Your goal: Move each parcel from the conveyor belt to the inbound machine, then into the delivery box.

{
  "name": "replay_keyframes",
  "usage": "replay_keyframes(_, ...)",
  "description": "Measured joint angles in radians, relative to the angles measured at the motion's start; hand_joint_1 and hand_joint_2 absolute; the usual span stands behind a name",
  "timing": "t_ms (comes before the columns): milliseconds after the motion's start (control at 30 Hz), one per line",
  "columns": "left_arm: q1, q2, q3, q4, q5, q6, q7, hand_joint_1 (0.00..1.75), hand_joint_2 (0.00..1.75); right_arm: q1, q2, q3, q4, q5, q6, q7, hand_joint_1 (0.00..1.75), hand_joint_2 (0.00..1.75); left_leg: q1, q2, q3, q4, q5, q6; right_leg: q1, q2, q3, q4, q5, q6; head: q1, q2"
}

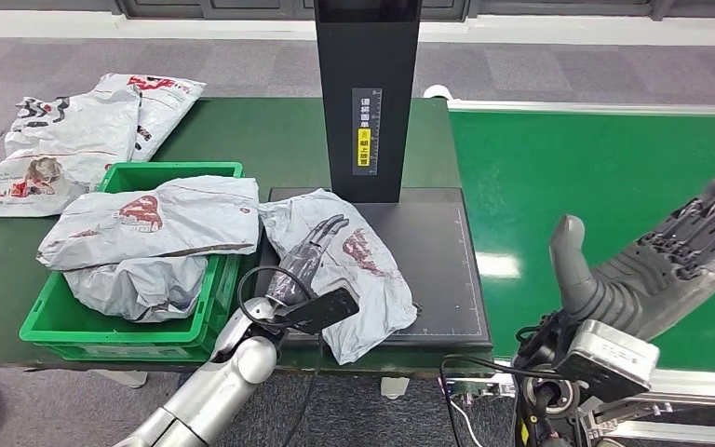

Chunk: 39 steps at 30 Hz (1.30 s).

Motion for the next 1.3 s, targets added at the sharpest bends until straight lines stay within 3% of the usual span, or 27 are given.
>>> replay_keyframes(167, -0.069, -0.030, -0.029, 0.143, -0.045, -0.050, 0.008, 0.00, 1.75, -0.016, 0.004, -0.005, 0.000, 0.001, 0.000, 0.008, 0.00, 1.75, 0.000, 0.000, 0.000, 0.000, 0.000, 0.000, 0.000, 0.000, 0.000, 0.000, 0.000, 0.000, 0.000, 0.000)
replay_keyframes(600, -0.204, -0.104, -0.089, 0.428, -0.189, -0.040, 0.059, 0.01, 1.75, -0.044, 0.012, -0.005, 0.002, 0.003, 0.001, 0.029, 0.00, 1.75, 0.000, 0.000, 0.000, 0.000, 0.000, 0.000, 0.000, 0.000, 0.001, 0.000, 0.000, 0.000, 0.000, 0.000)
replay_keyframes(633, -0.210, -0.107, -0.092, 0.440, -0.192, -0.044, 0.060, 0.19, 1.75, -0.045, 0.012, -0.005, 0.002, 0.003, 0.001, 0.032, 0.00, 1.75, 0.000, 0.000, 0.000, 0.000, 0.000, 0.000, 0.000, 0.000, 0.001, 0.000, 0.000, 0.000, 0.000, 0.000)
replay_keyframes(733, -0.223, -0.115, -0.093, 0.468, -0.203, -0.061, 0.063, 1.49, 1.75, -0.047, 0.013, -0.005, 0.002, 0.004, 0.001, 0.039, 0.00, 1.75, 0.000, -0.001, 0.000, 0.000, 0.000, 0.000, 0.000, -0.001, 0.001, 0.000, 0.000, 0.000, 0.000, 0.000)
replay_keyframes(767, -0.225, -0.117, -0.094, 0.475, -0.209, -0.066, 0.067, 1.75, 1.75, -0.047, 0.013, -0.005, 0.002, 0.004, 0.001, 0.041, 0.00, 1.75, 0.000, -0.001, 0.000, 0.000, 0.000, 0.000, 0.000, -0.001, 0.001, 0.000, 0.000, 0.000, 0.000, 0.000)
replay_keyframes(1300, -0.248, -0.125, -0.096, 0.517, -0.230, -0.092, 0.085, 1.75, 1.75, -0.047, 0.015, -0.005, 0.002, -0.002, 0.001, 0.041, 0.00, 1.75, 0.000, -0.001, 0.001, 0.000, 0.000, 0.000, 0.000, -0.001, 0.002, 0.000, 0.000, 0.000, 0.000, 0.000)
